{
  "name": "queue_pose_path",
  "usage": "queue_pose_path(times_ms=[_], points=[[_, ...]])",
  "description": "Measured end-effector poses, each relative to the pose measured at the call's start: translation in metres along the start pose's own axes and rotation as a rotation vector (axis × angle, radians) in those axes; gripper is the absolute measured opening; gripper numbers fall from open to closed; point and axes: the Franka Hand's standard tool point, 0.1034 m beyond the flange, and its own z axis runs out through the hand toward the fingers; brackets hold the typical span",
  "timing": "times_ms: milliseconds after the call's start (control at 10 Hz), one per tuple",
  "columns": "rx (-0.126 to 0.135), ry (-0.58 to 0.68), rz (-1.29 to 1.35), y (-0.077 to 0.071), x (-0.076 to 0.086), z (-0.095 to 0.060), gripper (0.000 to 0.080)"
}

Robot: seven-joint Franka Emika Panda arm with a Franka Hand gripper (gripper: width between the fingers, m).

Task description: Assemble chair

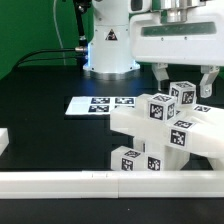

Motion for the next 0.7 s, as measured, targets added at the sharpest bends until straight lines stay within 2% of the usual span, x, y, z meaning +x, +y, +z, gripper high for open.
queue_pose_path(times_ms=[100, 300, 500, 700], points=[[-0.009, 0.005, -0.076, -0.0073, -0.0058, 0.0002, 0.0644], [-0.01, 0.006, -0.197, -0.0034, -0.0027, 0.0005, 0.0648], [-0.024, 0.017, -0.523, -0.0053, -0.0035, 0.0012, 0.0649], [-0.018, 0.024, -0.514, -0.0076, -0.0048, 0.0016, 0.0649]])
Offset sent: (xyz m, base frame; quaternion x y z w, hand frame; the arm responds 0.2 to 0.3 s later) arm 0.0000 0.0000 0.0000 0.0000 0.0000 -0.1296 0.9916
